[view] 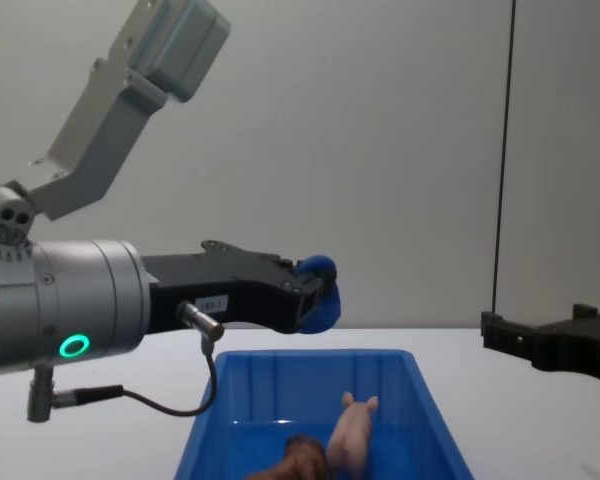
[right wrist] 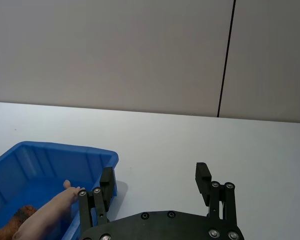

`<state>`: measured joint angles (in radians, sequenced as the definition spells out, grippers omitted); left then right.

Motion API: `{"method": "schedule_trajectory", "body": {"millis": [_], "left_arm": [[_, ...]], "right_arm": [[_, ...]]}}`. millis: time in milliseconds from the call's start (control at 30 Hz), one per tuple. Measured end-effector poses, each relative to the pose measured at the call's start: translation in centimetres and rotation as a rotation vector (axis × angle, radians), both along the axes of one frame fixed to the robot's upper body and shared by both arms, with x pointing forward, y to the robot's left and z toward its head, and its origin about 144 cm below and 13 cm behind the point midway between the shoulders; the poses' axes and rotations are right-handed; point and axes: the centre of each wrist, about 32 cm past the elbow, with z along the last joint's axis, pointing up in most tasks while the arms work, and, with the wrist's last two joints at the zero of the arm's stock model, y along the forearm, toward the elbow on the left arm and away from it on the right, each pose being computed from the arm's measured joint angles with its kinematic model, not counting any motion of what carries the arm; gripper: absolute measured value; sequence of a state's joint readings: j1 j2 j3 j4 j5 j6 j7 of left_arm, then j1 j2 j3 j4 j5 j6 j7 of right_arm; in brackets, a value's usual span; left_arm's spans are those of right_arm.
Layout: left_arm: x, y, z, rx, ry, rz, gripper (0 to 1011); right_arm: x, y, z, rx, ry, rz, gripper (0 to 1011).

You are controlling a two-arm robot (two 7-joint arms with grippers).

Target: Pick up the two dolls from the table and place them into the box.

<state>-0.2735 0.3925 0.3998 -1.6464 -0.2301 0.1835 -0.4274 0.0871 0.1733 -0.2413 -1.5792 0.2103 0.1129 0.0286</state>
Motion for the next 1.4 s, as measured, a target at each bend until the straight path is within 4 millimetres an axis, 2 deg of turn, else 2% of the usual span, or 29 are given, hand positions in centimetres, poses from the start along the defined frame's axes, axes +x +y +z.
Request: {"method": "schedule_trajectory", "body": {"millis": [433, 967, 1067, 1167, 1200, 1400], "left_arm": [[0.05, -0.13, 0.04, -0.003, -0.003, -0.013, 60], [0.08, -0.19, 0.07, -0.005, -0.004, -0.018, 550], [0.08, -0.20, 0.08, -0.005, -0.004, -0.019, 681], [0.08, -0.20, 0.08, -0.005, -0.004, -0.019, 740], [0.08, -0.19, 0.08, -0.005, -0.004, -0.019, 797], [0.08, -0.19, 0.08, -0.005, -0.004, -0.019, 954]], "right_arm": [[0.00, 0.00, 0.00, 0.000, 0.000, 0.000, 1001], [0.00, 0.00, 0.00, 0.000, 0.000, 0.000, 1001], [0.00, 0.00, 0.00, 0.000, 0.000, 0.000, 1001], [0.00, 0.00, 0.00, 0.000, 0.000, 0.000, 1001], [0.00, 0.00, 0.00, 0.000, 0.000, 0.000, 1001], [0.00, 0.00, 0.00, 0.000, 0.000, 0.000, 1001]]}}
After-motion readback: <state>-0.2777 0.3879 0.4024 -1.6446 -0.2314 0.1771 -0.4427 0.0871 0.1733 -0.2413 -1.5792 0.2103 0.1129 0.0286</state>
